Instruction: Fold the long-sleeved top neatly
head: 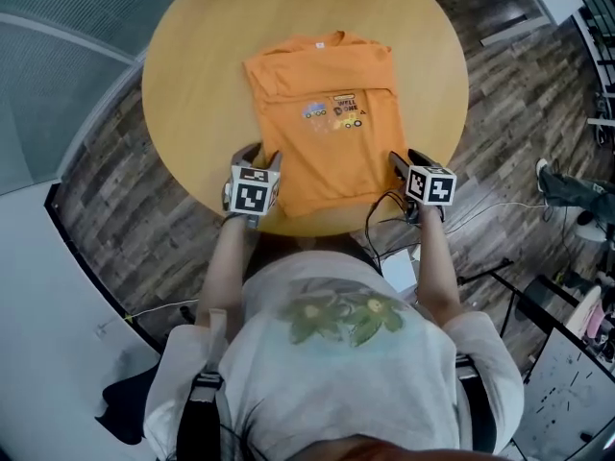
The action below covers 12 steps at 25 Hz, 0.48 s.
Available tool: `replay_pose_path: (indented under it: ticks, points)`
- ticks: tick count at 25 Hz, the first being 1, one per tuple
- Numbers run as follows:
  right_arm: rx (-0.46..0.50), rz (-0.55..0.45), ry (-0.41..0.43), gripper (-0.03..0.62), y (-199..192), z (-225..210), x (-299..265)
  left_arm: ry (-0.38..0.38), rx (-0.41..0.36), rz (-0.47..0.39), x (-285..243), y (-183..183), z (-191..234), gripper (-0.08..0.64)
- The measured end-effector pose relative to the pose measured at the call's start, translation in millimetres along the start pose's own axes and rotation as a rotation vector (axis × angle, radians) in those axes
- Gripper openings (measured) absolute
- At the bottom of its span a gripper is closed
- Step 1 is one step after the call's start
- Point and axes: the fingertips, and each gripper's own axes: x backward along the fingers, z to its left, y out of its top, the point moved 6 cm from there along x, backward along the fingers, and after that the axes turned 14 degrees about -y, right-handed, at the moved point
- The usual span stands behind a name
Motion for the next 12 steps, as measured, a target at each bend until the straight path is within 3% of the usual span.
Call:
replay_pose_path:
  ticks: [7,12]
  points:
    - [-0.035,0.004,-0.005,0.23,-33,-7,24,-0.066,-0.063,0.036,-5,-20,-50,0.161]
    - [-0.065,0.02,-0.045,0.23,-63,-15,35,-0.09,-0.159,0.023,-9,7,-54,0.16]
